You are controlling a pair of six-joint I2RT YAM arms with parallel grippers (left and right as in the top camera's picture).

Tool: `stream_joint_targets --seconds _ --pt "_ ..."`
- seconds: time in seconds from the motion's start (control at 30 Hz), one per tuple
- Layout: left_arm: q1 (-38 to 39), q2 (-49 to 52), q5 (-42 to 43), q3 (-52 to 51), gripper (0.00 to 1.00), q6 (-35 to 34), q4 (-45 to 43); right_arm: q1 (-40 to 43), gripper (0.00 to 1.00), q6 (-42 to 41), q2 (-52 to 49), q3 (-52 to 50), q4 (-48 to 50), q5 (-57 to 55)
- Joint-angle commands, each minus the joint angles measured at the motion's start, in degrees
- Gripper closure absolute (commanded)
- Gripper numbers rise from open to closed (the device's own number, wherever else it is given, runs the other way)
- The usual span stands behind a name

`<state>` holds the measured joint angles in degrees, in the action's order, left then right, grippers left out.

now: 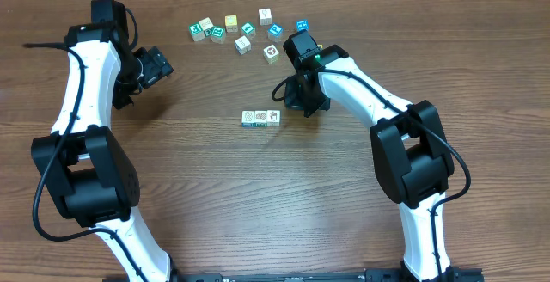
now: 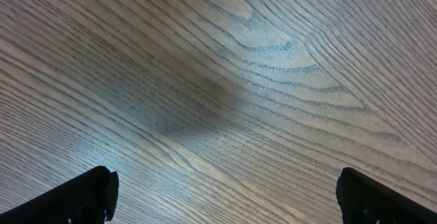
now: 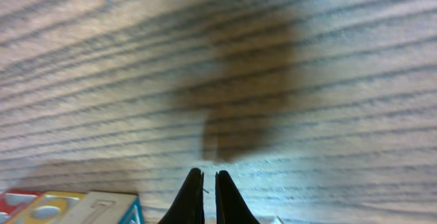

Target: Form a horizontal line

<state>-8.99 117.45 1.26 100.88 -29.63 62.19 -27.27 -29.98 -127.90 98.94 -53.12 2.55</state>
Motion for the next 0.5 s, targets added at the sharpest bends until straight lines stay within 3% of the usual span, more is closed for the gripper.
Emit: stream_joint_targets --seconds 0.0,0.47 --pt "0.0 0.0 -0.3 1.2 0.0 0.5 0.1 -0.3 0.96 0.0 -0.2 0.2 2.0 -0.5" --pt "0.0 0.0 -0.4 1.2 0.0 0.5 0.1 -1.9 0.96 0.0 -0.2 0.1 11.5 0.1"
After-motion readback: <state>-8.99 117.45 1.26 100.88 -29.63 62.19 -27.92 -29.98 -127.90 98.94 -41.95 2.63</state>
